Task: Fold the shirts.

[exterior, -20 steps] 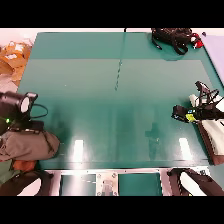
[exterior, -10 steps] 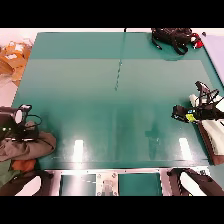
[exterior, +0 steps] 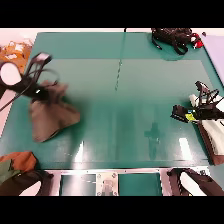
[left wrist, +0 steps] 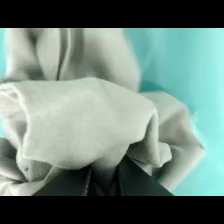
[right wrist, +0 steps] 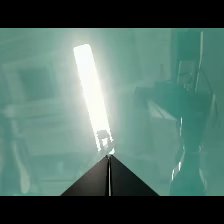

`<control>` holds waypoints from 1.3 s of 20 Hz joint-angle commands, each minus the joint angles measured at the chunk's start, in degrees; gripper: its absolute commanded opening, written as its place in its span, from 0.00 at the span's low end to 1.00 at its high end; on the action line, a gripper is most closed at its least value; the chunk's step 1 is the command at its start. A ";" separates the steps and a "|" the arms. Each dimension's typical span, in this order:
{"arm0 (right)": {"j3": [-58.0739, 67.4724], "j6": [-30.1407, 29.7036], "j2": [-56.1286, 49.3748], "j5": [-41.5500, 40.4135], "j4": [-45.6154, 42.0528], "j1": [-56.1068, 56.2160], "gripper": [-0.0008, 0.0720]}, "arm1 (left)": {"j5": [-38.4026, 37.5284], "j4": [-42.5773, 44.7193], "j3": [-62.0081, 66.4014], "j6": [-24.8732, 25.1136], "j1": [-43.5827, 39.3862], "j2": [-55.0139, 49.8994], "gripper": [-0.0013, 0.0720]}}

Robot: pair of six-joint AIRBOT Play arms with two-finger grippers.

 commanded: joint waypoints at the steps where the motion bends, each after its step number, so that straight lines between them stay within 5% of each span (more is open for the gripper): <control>1: 0.00 0.02 0.02 0.00 1.25 0.04 0.03 | 9.18 -7.08 8.22 0.63 -14.16 -0.42 0.06; 3: 0.00 0.02 0.02 0.00 2.12 0.04 0.05 | 14.29 -9.33 8.28 0.68 -19.50 -3.21 0.06; 5: 0.00 0.02 0.02 -0.04 2.99 0.04 0.40 | 18.36 -12.81 8.28 0.68 -21.88 -7.98 0.12; 6: 0.00 0.02 0.02 -0.17 3.19 0.04 0.52 | 20.68 -14.40 8.28 0.61 -22.25 -10.75 0.67; 7: 0.09 0.02 0.02 -0.24 3.15 0.02 0.61 | 21.81 -15.80 8.31 0.17 -22.21 -12.92 1.00; 12: 0.79 0.00 -0.48 -1.36 3.87 -0.26 0.63 | 8.02 -14.91 11.21 0.09 -12.02 -14.69 1.00; 16: 0.81 -6.36 -6.05 -7.26 15.72 -0.09 0.64 | -2.14 -15.26 9.97 -2.36 1.11 -14.78 1.00; 21: 2.86 -18.45 -22.75 -12.90 32.50 4.68 0.63 | 8.57 -25.42 -4.92 -2.58 4.59 -15.13 1.00; 26: 14.32 -22.05 -39.65 -13.03 37.97 14.23 0.63 | 24.13 -41.53 -19.17 5.38 4.59 -15.13 1.00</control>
